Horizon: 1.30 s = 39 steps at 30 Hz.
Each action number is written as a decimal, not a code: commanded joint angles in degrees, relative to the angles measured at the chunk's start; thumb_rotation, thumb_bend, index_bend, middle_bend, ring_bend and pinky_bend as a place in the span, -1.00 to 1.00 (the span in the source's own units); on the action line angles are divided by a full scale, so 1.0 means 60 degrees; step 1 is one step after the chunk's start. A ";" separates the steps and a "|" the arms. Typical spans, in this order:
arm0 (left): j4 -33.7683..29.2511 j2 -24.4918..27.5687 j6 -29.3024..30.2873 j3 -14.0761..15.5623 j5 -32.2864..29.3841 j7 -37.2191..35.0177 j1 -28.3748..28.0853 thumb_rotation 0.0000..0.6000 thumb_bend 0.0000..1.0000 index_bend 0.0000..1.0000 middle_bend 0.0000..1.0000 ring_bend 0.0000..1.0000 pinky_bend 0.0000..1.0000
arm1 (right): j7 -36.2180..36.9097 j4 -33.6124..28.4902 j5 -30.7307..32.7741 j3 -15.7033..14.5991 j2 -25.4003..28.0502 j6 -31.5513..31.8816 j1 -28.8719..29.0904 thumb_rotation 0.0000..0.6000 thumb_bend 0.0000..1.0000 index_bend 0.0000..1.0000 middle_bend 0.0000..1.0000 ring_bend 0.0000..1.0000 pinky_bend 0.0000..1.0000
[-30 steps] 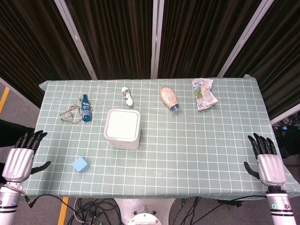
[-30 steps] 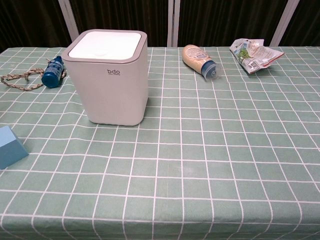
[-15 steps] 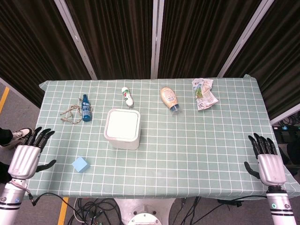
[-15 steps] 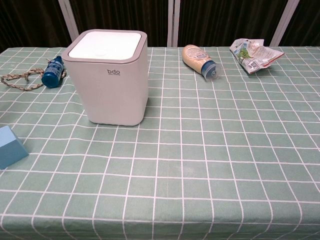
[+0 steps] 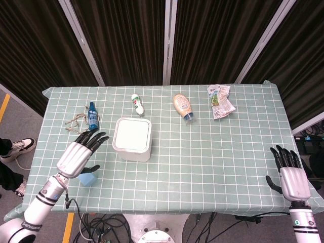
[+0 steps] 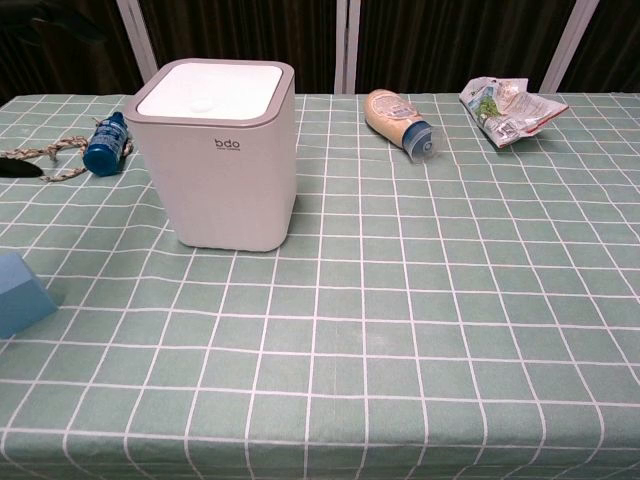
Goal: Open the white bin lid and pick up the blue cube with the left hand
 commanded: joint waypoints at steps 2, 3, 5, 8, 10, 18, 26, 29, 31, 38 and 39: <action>0.0096 -0.0404 -0.0487 -0.0137 -0.0218 0.0257 -0.0491 1.00 -0.79 -0.71 -0.73 -0.90 -0.63 | 0.0147 0.0137 0.0025 0.0015 -0.0045 -0.0042 0.0015 1.00 -0.57 -1.00 -1.00 -1.00 -1.00; 0.0115 -0.0451 -0.0580 -0.0131 -0.0252 0.0317 -0.0562 1.00 -0.79 -0.71 -0.73 -0.90 -0.63 | 0.0177 0.0164 0.0021 0.0015 -0.0051 -0.0041 0.0014 1.00 -0.57 -1.00 -1.00 -1.00 -1.00; 0.0157 -0.0510 -0.0776 -0.0105 -0.0351 0.0459 -0.0687 1.00 -0.79 -0.71 -0.73 -0.90 -0.63 | 0.0235 0.0206 0.0009 0.0017 -0.0058 -0.0025 0.0008 1.00 -0.57 -1.00 -1.00 -1.00 -1.00; 0.0200 -0.0588 -0.0963 -0.0064 -0.0526 0.0571 -0.0812 1.00 -0.79 -0.71 -0.73 -0.90 -0.63 | 0.0317 0.0277 0.0013 0.0023 -0.0065 0.0005 -0.0014 1.00 -0.57 -1.00 -1.00 -1.00 -1.00; 0.0240 -0.0630 -0.1029 -0.0017 -0.0606 0.0590 -0.0865 1.00 -0.79 -0.71 -0.73 -0.91 -0.63 | 0.0360 0.0311 0.0023 0.0025 -0.0062 0.0003 -0.0021 1.00 -0.57 -1.00 -1.00 -1.00 -1.00; 0.0429 -0.0847 -0.1263 0.0295 -0.0709 0.0651 -0.1029 1.00 -0.79 -0.71 -0.68 -0.91 -0.63 | 0.0349 0.0319 -0.0008 0.0025 -0.0085 -0.0028 0.0007 1.00 -0.56 -1.00 -1.00 -1.00 -1.00; 0.0346 -0.0726 -0.1055 0.0396 -0.0733 0.0738 -0.1020 1.00 -0.79 -0.71 -0.63 -0.91 -0.63 | 0.0326 0.0299 0.0011 0.0024 -0.0096 -0.0063 0.0016 1.00 -0.57 -1.00 -1.00 -1.00 -1.00; 0.0120 -0.0520 -0.0292 0.0235 -0.0484 0.0735 -0.0833 1.00 -0.79 -0.71 -0.70 -0.91 -0.63 | 0.0318 0.0283 0.0012 0.0031 -0.0090 -0.0054 0.0016 1.00 -0.57 -1.00 -1.00 -1.00 -1.00; -0.0094 -0.0289 0.0305 0.0080 -0.0348 0.0807 -0.0647 1.00 -0.79 -0.71 -0.73 -0.91 -0.63 | 0.0308 0.0265 0.0007 0.0041 -0.0078 -0.0039 0.0019 1.00 -0.57 -1.00 -1.00 -1.00 -1.00; -0.0733 0.0583 0.1722 0.0271 -0.0749 0.0933 0.0503 1.00 -0.79 -0.71 -0.74 -0.91 -0.63 | 0.0286 0.0248 -0.0005 0.0031 -0.0087 -0.0047 0.0022 1.00 -0.56 -1.00 -1.00 -1.00 -1.00; -0.0712 0.0655 0.1777 0.0423 -0.0894 0.0818 0.0702 1.00 -0.79 -0.71 -0.73 -0.91 -0.63 | 0.0272 0.0243 -0.0007 0.0029 -0.0089 -0.0057 0.0028 1.00 -0.56 -1.00 -1.00 -1.00 -1.00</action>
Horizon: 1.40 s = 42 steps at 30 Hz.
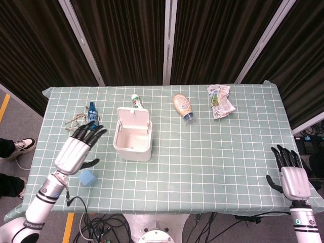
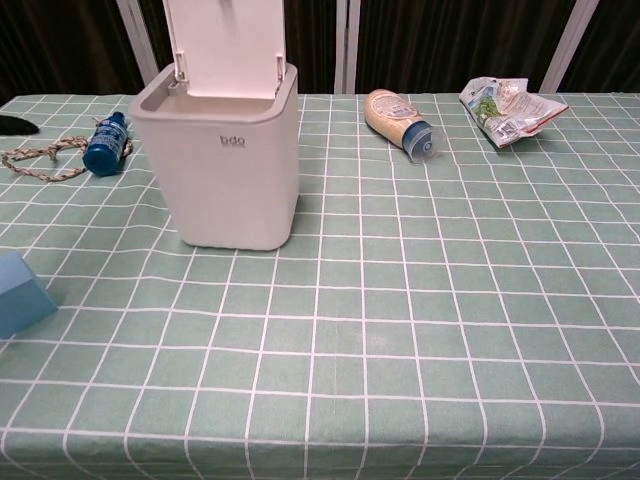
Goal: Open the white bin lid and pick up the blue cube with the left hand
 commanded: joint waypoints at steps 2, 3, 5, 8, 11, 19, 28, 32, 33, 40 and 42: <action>-0.0110 0.0428 0.0278 0.0550 -0.0540 -0.0319 0.0827 1.00 -0.79 -0.71 -0.72 -0.91 -0.63 | -0.0040 -0.0020 -0.0007 -0.0001 -0.0004 -0.0023 0.0019 1.00 -0.56 -1.00 -1.00 -1.00 -1.00; -0.0017 0.0403 0.0143 0.0759 -0.0636 -0.0467 0.0942 1.00 -0.79 -0.71 -0.71 -0.91 -0.63 | -0.0069 -0.0033 -0.0008 0.0003 -0.0008 -0.0036 0.0033 1.00 -0.56 -1.00 -1.00 -1.00 -1.00; 0.0183 0.0304 -0.0131 0.1067 -0.0713 -0.0649 0.1053 1.00 -0.79 -0.71 -0.71 -0.91 -0.63 | -0.0103 -0.0055 -0.0007 0.0011 -0.0022 -0.0056 0.0055 1.00 -0.56 -1.00 -1.00 -1.00 -1.00; 0.0612 -0.0033 -0.0547 0.1454 -0.0745 -0.0998 0.1161 1.00 -0.79 -0.71 -0.71 -0.91 -0.63 | -0.0181 -0.0123 -0.0041 0.0024 -0.0024 -0.0055 0.0089 1.00 -0.56 -1.00 -1.00 -1.00 -1.00; 0.0951 -0.0314 -0.0879 0.1668 -0.0722 -0.1267 0.1172 1.00 -0.79 -0.71 -0.71 -0.91 -0.63 | -0.0269 -0.0225 -0.0072 0.0054 0.0046 -0.0019 0.0113 1.00 -0.56 -1.00 -1.00 -1.00 -1.00; 0.1643 -0.0851 -0.1598 0.1877 -0.0786 -0.1543 0.1067 1.00 -0.79 -0.71 -0.71 -0.91 -0.63 | -0.0455 -0.0517 -0.0119 0.0088 0.0214 0.0042 0.0141 1.00 -0.56 -1.00 -1.00 -1.00 -1.00; 0.2256 -0.1178 -0.1596 0.1869 -0.0717 -0.1967 0.1140 1.00 -0.78 -0.67 -0.65 -0.83 -0.56 | -0.0465 -0.0508 -0.0063 0.0073 0.0199 -0.0006 0.0152 1.00 -0.56 -1.00 -1.00 -1.00 -1.00; 0.2525 -0.1355 -0.1483 0.1821 -0.0551 -0.1983 0.1133 1.00 -0.75 -0.62 -0.59 -0.75 -0.42 | -0.0487 -0.0531 -0.0044 0.0071 0.0221 -0.0019 0.0156 1.00 -0.56 -1.00 -1.00 -1.00 -1.00; 0.2565 -0.1382 -0.1525 0.1809 -0.0569 -0.1989 0.1116 1.00 -0.75 -0.61 -0.58 -0.74 -0.38 | -0.0491 -0.0538 -0.0042 0.0070 0.0224 -0.0019 0.0155 1.00 -0.56 -1.00 -1.00 -1.00 -1.00; 0.2776 -0.1555 -0.1758 0.1734 -0.0671 -0.2161 0.1018 1.00 -0.72 -0.53 -0.54 -0.66 -0.19 | -0.0489 -0.0549 -0.0003 0.0059 0.0244 -0.0006 0.0129 1.00 -0.56 -1.00 -1.00 -1.00 -1.00; 0.2818 -0.1611 -0.1698 0.1695 -0.0644 -0.2240 0.1021 1.00 -0.70 -0.50 -0.52 -0.62 -0.13 | -0.0474 -0.0542 0.0017 0.0057 0.0248 -0.0024 0.0129 1.00 -0.56 -1.00 -1.00 -1.00 -1.00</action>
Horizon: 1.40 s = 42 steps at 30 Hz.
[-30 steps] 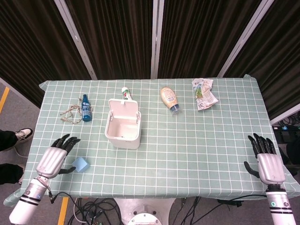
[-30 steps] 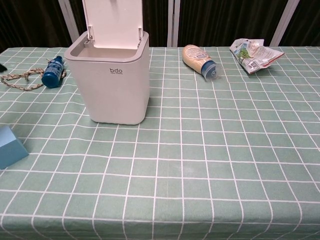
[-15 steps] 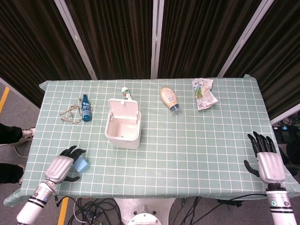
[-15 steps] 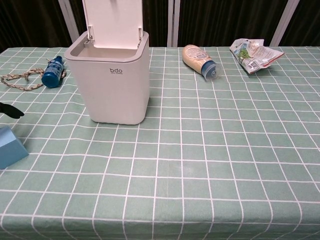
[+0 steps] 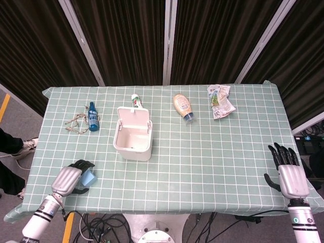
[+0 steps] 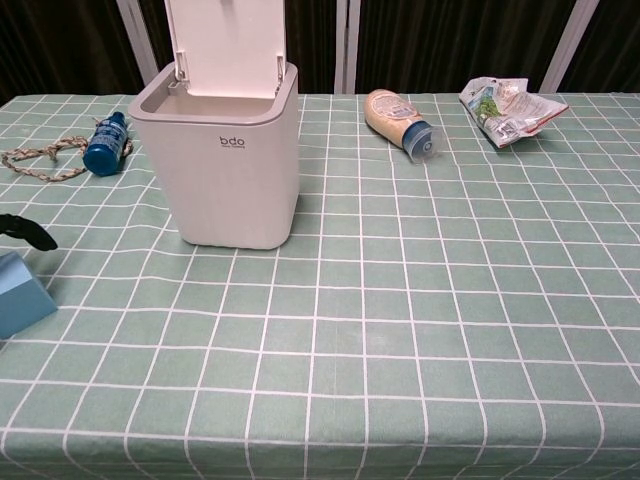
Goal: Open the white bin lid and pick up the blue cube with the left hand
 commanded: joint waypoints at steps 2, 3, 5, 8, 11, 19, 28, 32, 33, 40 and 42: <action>0.0089 -0.0110 0.0134 -0.0077 0.0048 -0.0080 0.0012 1.00 -0.66 -0.46 -0.47 -0.56 -0.07 | 0.0013 0.0011 0.0005 -0.0011 0.0000 -0.0026 0.0004 1.00 -0.56 -1.00 -1.00 -1.00 -1.00; 0.0094 -0.0129 0.0142 -0.0089 0.0046 -0.0083 0.0011 1.00 -0.63 -0.44 -0.44 -0.54 -0.04 | 0.0014 0.0012 0.0005 -0.0015 -0.0001 -0.0034 0.0007 1.00 -0.56 -1.00 -1.00 -1.00 -1.00; 0.0090 -0.0145 0.0115 -0.0109 0.0022 -0.0078 -0.0005 1.00 -0.58 -0.41 -0.40 -0.49 0.00 | 0.0014 0.0013 0.0004 -0.0019 -0.0003 -0.0048 0.0013 1.00 -0.56 -1.00 -1.00 -1.00 -1.00; 0.0075 -0.0153 0.0001 -0.0122 -0.0034 -0.0061 -0.0050 1.00 -0.53 -0.35 -0.34 -0.43 0.06 | 0.0012 0.0005 0.0016 -0.0026 0.0004 -0.0072 0.0018 1.00 -0.56 -1.00 -1.00 -1.00 -1.00; 0.0073 -0.0165 -0.0063 -0.0135 -0.0073 -0.0045 -0.0078 1.00 -0.49 -0.29 -0.29 -0.38 0.10 | 0.0006 -0.0015 0.0053 -0.0032 0.0031 -0.0117 0.0025 1.00 -0.56 -1.00 -1.00 -1.00 -1.00; 0.0031 -0.0153 0.0096 -0.0175 -0.0041 -0.0052 -0.0037 1.00 -0.37 -0.19 -0.19 -0.28 0.18 | 0.0002 -0.0008 0.0081 -0.0027 0.0033 -0.0105 0.0015 1.00 -0.56 -1.00 -1.00 -1.00 -1.00; -0.1128 0.0982 0.1432 -0.0671 0.0248 0.0305 0.0203 1.00 -0.36 -0.17 -0.17 -0.26 0.20 | -0.0015 0.0009 0.0108 -0.0017 0.0028 -0.0105 0.0017 1.00 -0.56 -1.00 -1.00 -1.00 -1.00; -0.2118 0.1771 0.1772 -0.1154 0.0628 0.0659 -0.0075 1.00 -0.36 -0.17 -0.17 -0.26 0.20 | 0.0037 0.0045 0.0122 -0.0002 0.0002 -0.0102 0.0020 1.00 -0.56 -1.00 -1.00 -1.00 -1.00; -0.2421 0.1950 0.1801 -0.1329 0.0789 0.0805 -0.0230 1.00 -0.36 -0.17 -0.17 -0.26 0.20 | 0.0055 0.0056 0.0117 -0.0005 -0.0014 -0.0101 0.0019 1.00 -0.56 -1.00 -1.00 -1.00 -1.00; -0.3783 0.2366 0.0926 -0.2356 0.0981 0.1436 -0.1510 1.00 -0.37 -0.16 -0.16 -0.26 0.20 | 0.0078 0.0083 0.0116 0.0011 -0.0024 -0.0090 0.0027 1.00 -0.56 -1.00 -1.00 -1.00 -1.00; -0.3960 0.2261 0.0429 -0.2601 0.0793 0.1587 -0.1959 1.00 -0.37 -0.16 -0.16 -0.26 0.20 | 0.0138 0.0117 0.0135 0.0029 -0.0024 -0.0067 0.0015 1.00 -0.55 -1.00 -1.00 -1.00 -1.00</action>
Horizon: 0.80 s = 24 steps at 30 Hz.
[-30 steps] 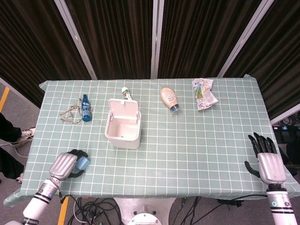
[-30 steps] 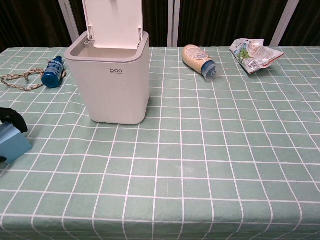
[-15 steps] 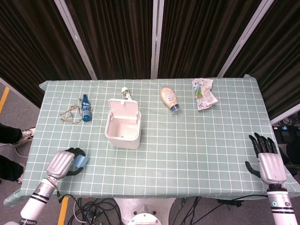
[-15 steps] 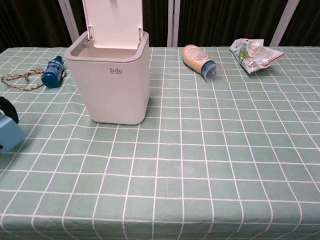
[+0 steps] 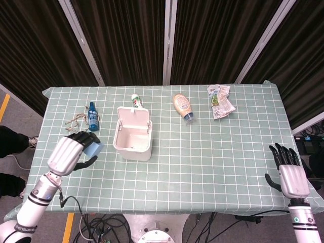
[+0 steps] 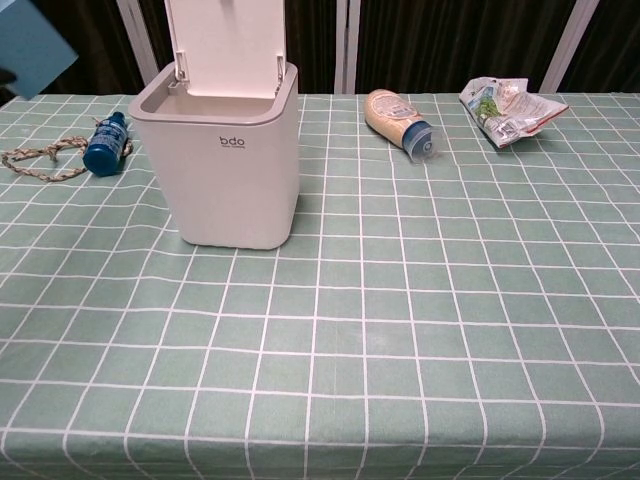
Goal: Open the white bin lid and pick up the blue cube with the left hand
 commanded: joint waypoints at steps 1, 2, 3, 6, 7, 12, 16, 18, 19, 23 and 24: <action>-0.0478 -0.0064 -0.0913 -0.0592 -0.0236 0.0400 -0.0893 1.00 -0.37 -0.16 -0.16 -0.26 0.20 | 0.0071 0.0055 0.0030 0.0014 -0.0008 0.0009 -0.0013 1.00 -0.55 -1.00 -1.00 -1.00 -1.00; -0.0495 -0.0157 -0.1078 -0.0685 -0.0329 0.0465 -0.1065 1.00 -0.37 -0.17 -0.16 -0.26 0.20 | 0.0106 0.0088 0.0047 0.0010 -0.0018 -0.0006 -0.0017 1.00 -0.55 -1.00 -1.00 -1.00 -1.00; -0.0483 -0.0304 -0.1281 -0.0788 -0.0465 0.0545 -0.1276 1.00 -0.37 -0.17 -0.17 -0.26 0.20 | 0.0155 0.0136 0.0070 0.0004 -0.0029 -0.0035 -0.0019 1.00 -0.56 -1.00 -1.00 -1.00 -1.00; -0.0284 -0.0664 -0.1744 -0.0975 -0.0877 0.0711 -0.1729 1.00 -0.38 -0.19 -0.19 -0.26 0.19 | 0.0286 0.0267 0.0121 -0.0014 -0.0058 -0.0088 -0.0037 1.00 -0.56 -1.00 -1.00 -1.00 -1.00; -0.0186 -0.0773 -0.1836 -0.1032 -0.1008 0.0737 -0.1842 1.00 -0.38 -0.20 -0.19 -0.26 0.19 | 0.0332 0.0305 0.0134 -0.0014 -0.0063 -0.0093 -0.0044 1.00 -0.55 -1.00 -1.00 -1.00 -1.00; 0.0527 -0.1315 -0.2154 -0.1181 -0.1569 0.0820 -0.2293 1.00 -0.38 -0.22 -0.22 -0.27 0.17 | 0.0544 0.0497 0.0209 0.0005 -0.0089 -0.0102 -0.0082 1.00 -0.55 -1.00 -1.00 -1.00 -1.00; 0.0895 -0.1524 -0.2246 -0.1117 -0.1751 0.0804 -0.2446 1.00 -0.48 -0.36 -0.39 -0.48 0.02 | 0.0624 0.0592 0.0243 0.0009 -0.0120 -0.0149 -0.0081 1.00 -0.55 -1.00 -1.00 -1.00 -1.00; 0.1037 -0.1657 -0.2074 -0.1102 -0.1641 0.0599 -0.2461 1.00 -0.58 -0.47 -0.52 -0.60 -0.08 | 0.0641 0.0616 0.0268 0.0016 -0.0131 -0.0195 -0.0065 1.00 -0.55 -1.00 -1.00 -1.00 -1.00; 0.1103 -0.1713 -0.1985 -0.1089 -0.1559 0.0539 -0.2467 1.00 -0.61 -0.51 -0.56 -0.64 -0.11 | 0.0642 0.0621 0.0276 0.0020 -0.0132 -0.0212 -0.0058 1.00 -0.55 -1.00 -1.00 -1.00 -1.00; 0.1158 -0.1728 -0.1796 -0.0993 -0.1368 0.0319 -0.2463 1.00 -0.74 -0.71 -0.71 -0.76 -0.25 | 0.0652 0.0632 0.0276 0.0028 -0.0149 -0.0234 -0.0042 1.00 -0.55 -1.00 -1.00 -1.00 -1.00; 0.1083 -0.1650 -0.1759 -0.0948 -0.1354 0.0324 -0.2429 1.00 -0.76 -0.72 -0.71 -0.77 -0.26 | 0.0653 0.0634 0.0274 0.0024 -0.0151 -0.0243 -0.0040 1.00 -0.55 -1.00 -1.00 -1.00 -1.00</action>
